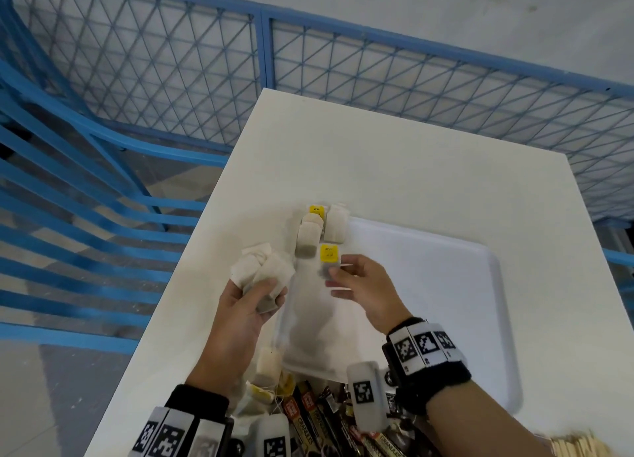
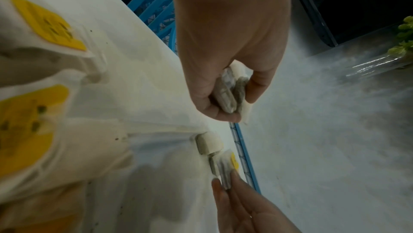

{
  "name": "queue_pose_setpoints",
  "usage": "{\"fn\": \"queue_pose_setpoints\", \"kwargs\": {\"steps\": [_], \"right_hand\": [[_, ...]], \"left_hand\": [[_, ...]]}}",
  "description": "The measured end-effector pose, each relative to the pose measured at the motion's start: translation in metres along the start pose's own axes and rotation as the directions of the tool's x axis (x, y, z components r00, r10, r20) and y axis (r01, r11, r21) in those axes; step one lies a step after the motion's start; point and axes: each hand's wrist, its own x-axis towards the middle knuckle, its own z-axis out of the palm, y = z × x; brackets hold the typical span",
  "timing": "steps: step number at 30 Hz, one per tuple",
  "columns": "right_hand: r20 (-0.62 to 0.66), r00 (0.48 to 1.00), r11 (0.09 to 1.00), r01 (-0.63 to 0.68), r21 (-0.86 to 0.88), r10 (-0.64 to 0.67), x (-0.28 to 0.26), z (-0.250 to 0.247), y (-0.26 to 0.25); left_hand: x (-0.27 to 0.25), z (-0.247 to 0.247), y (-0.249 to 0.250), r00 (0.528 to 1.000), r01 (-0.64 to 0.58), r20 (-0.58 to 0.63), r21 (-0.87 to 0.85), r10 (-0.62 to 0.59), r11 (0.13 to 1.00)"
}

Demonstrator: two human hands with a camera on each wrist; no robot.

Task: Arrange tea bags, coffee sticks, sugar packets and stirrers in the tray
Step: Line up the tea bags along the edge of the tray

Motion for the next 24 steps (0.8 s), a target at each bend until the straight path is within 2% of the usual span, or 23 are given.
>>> {"fn": "queue_pose_setpoints", "kwargs": {"steps": [3,6,15,24], "right_hand": [[-0.198,0.98,0.989,0.007,-0.15,-0.037,0.021,-0.005,-0.002],[-0.274,0.96,0.99,0.028,-0.136,-0.064,0.038,-0.006,0.001],[-0.317,0.921,0.938,0.12,-0.324,-0.227,0.063,0.003,0.004],[-0.316,0.911,0.917,0.136,-0.375,-0.264,0.067,-0.001,0.011]], "left_hand": [[0.002,0.001,0.0,1.0,0.012,0.008,0.004,-0.012,1.0],[0.002,0.002,-0.001,1.0,0.015,0.008,0.019,-0.016,1.0],[0.001,-0.003,-0.002,0.999,0.027,-0.019,0.028,-0.027,0.999],[-0.001,0.0,-0.003,1.0,0.025,0.011,0.043,-0.026,0.999]]}}
